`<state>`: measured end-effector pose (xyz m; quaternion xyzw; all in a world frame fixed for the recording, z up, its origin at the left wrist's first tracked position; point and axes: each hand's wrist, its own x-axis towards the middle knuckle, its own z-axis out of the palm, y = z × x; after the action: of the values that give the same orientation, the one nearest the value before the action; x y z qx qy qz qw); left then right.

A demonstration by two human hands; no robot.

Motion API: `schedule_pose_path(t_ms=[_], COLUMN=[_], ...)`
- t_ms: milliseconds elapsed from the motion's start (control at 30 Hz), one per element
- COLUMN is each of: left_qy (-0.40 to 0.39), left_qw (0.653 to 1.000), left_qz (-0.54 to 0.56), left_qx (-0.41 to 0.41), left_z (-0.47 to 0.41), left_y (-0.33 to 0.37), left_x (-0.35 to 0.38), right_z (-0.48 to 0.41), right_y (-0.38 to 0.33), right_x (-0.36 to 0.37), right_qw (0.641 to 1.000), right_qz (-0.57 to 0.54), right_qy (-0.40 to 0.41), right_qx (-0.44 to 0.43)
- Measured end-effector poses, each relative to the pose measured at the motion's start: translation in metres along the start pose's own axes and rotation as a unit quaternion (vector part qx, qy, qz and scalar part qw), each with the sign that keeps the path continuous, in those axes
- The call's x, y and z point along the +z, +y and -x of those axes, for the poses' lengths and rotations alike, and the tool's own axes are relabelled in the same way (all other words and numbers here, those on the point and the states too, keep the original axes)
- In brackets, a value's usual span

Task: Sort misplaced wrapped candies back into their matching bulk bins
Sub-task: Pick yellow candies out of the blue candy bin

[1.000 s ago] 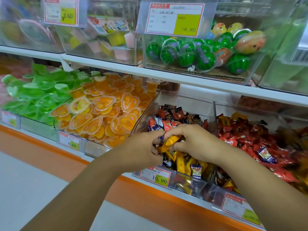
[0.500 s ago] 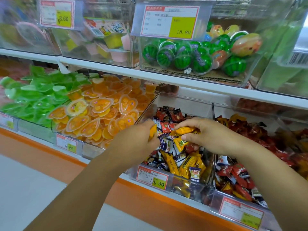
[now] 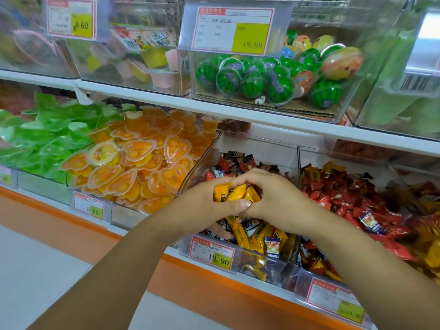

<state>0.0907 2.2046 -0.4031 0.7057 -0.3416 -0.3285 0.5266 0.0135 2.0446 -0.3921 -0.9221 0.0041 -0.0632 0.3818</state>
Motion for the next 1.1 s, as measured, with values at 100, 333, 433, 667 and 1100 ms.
schedule_pose_path(t_ms=[100, 333, 433, 667, 1100], left_qy=[0.002, 0.097, 0.124, 0.123, 0.084], left_qw=[1.000, 0.991, 0.987, 0.991, 0.990], left_qz=[0.017, -0.091, -0.098, -0.048, -0.084], left_qx=[-0.019, 0.001, 0.007, -0.006, -0.073], left_z=[0.002, 0.017, 0.023, 0.019, 0.000], left_y=[-0.001, 0.006, 0.008, 0.004, -0.005], left_x=[-0.007, -0.027, -0.031, -0.027, 0.001], right_z=[-0.003, -0.002, -0.003, -0.005, 0.002], right_y=[0.000, 0.000, 0.005, 0.009, 0.002], right_x=[0.003, -0.019, 0.002, 0.013, -0.009], right_qw=[0.999, 0.977, 0.929, 0.941, 0.995], right_qz=[-0.040, 0.111, 0.272, 0.294, 0.069], right_qy=[-0.021, -0.172, -0.243, -0.165, -0.076], right_qx=[-0.001, 0.057, 0.056, 0.025, 0.017])
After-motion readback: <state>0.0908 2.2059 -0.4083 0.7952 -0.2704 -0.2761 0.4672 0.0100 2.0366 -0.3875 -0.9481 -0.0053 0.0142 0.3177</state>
